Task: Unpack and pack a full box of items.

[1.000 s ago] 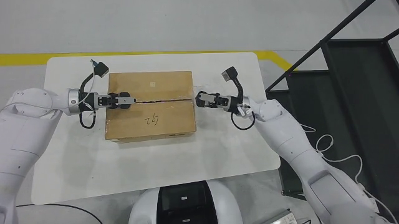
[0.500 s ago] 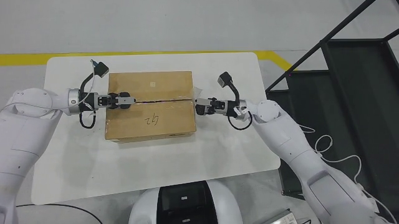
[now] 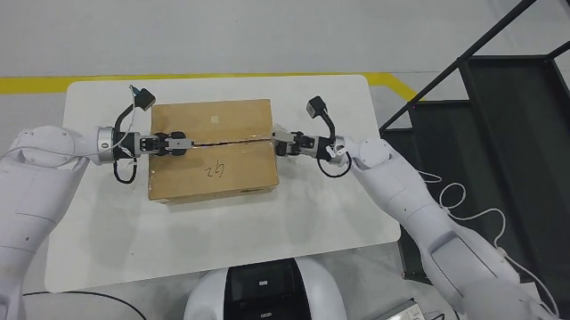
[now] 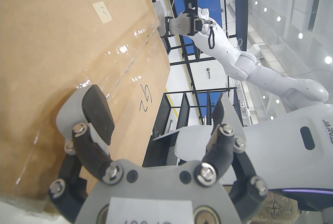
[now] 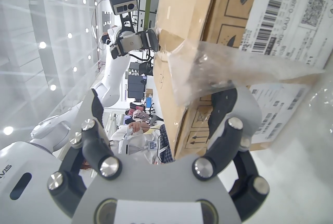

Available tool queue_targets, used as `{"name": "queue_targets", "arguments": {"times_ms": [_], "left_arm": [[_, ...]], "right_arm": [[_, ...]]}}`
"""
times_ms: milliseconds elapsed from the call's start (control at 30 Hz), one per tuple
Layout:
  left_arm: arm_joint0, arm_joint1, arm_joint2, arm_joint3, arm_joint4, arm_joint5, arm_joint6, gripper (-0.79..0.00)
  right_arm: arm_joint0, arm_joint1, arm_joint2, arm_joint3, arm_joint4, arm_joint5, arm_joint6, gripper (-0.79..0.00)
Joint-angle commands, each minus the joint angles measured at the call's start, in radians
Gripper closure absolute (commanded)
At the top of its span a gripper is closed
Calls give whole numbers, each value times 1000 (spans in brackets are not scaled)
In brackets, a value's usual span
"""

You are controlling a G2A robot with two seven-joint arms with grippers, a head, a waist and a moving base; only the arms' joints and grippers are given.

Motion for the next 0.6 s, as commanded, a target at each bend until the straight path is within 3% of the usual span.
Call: {"name": "queue_targets", "arguments": {"times_ms": [0,567], "left_arm": [[0,0,0,0,0,0,0,-785],[0,0,0,0,0,0,0,-785]], "right_arm": [[8,-5,-1,20,5,-16,-12,-785],[29,-41,22,97,93,-199,-36,-785]]}}
